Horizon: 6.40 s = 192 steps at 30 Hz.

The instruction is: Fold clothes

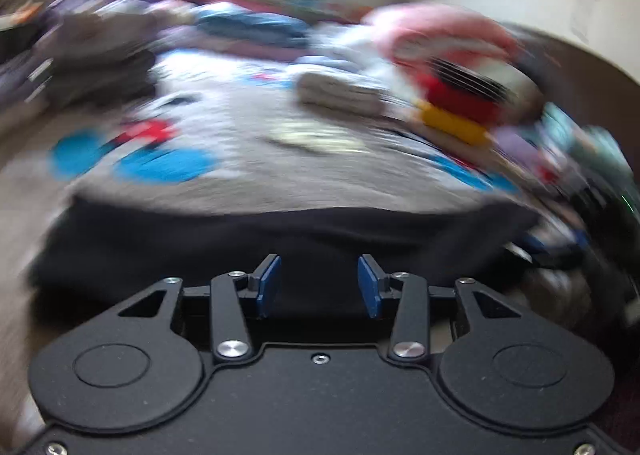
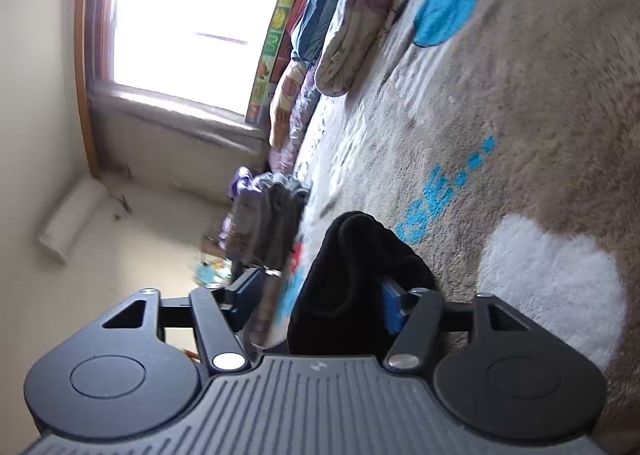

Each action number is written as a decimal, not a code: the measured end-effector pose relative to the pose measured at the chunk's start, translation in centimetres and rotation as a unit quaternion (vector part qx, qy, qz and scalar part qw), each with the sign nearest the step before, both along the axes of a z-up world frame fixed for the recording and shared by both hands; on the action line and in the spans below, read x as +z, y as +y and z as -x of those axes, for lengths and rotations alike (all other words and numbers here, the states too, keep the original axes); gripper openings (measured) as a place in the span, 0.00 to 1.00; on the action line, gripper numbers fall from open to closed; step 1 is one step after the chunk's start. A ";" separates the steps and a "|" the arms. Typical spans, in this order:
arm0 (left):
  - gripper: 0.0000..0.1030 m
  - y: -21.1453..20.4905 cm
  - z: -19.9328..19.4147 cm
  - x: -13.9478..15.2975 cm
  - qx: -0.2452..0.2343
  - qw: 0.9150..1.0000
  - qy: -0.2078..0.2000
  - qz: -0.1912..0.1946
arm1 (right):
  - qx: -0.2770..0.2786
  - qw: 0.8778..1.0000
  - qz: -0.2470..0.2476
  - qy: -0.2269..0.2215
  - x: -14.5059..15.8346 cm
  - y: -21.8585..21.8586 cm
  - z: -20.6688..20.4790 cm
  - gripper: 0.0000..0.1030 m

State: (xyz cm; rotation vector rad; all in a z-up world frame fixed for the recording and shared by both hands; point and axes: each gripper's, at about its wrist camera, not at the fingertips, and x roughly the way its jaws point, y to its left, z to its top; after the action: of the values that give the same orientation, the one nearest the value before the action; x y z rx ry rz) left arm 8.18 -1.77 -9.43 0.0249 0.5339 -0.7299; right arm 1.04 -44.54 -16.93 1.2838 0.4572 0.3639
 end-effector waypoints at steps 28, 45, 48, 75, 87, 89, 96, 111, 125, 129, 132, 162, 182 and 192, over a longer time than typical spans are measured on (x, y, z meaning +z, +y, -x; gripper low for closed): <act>0.04 -18.8 -0.6 2.7 -0.124 0.987 -0.074 -0.074 | 0.037 0.995 -0.085 -0.018 -0.5 -0.4 -1.2 0.85; 0.03 -19.2 0.9 1.4 -0.154 0.976 -0.102 -0.116 | -0.019 0.985 -0.172 0.022 -1.9 -0.6 -2.7 0.92; 0.03 -19.6 1.5 0.8 -0.168 0.971 -0.111 -0.131 | -0.050 0.981 -0.180 0.049 -2.9 -1.0 -2.8 0.90; 0.00 -23.6 8.0 -8.0 -0.219 0.850 -0.313 -0.362 | -0.102 0.994 -0.037 0.028 -1.2 -3.7 -0.3 0.71; 0.00 -23.3 7.6 -7.6 -0.210 0.859 -0.306 -0.353 | 0.026 0.997 0.051 -0.054 2.3 1.0 -3.1 0.71; 0.00 -23.3 7.4 -7.4 -0.207 0.862 -0.303 -0.350 | 0.024 0.999 0.020 -0.008 0.3 0.6 -4.3 0.63; 0.00 -23.4 6.5 -6.9 -0.200 0.874 -0.288 -0.335 | 0.005 0.992 0.115 0.057 -0.3 1.3 -5.7 0.19; 0.48 -19.4 6.5 -3.2 -0.189 0.914 -0.243 -0.265 | 0.016 0.982 0.177 0.062 0.7 0.7 -3.2 0.00; 0.43 6.4 -6.2 3.9 0.276 0.961 0.030 0.011 | 0.032 0.955 0.293 0.041 1.6 2.8 -2.8 0.09; 0.43 17.9 -6.3 1.8 0.416 0.883 0.123 0.180 | 0.026 0.954 0.295 0.041 1.4 3.0 -2.8 0.09; 0.43 21.0 -5.5 0.6 0.420 0.866 0.159 0.222 | 0.023 0.961 0.273 0.042 1.0 2.5 -2.7 0.08; 0.01 15.5 -4.8 -1.1 0.376 0.870 0.216 0.234 | 0.021 0.982 0.181 0.056 -1.0 0.3 -3.1 0.00; 0.10 12.2 -3.8 4.4 0.356 0.933 0.023 0.056 | 0.029 0.975 0.219 0.007 2.1 0.6 -1.2 0.40; 0.10 -3.3 -3.9 -0.4 0.105 0.989 -0.042 -0.097 | 0.077 0.906 0.408 -0.078 5.6 7.3 -0.9 0.43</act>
State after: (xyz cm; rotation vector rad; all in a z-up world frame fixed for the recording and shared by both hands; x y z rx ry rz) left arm 12.09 -5.08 -9.82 0.1778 0.5157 -0.4677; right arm 1.91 -37.27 -11.35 0.3978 0.5005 0.3474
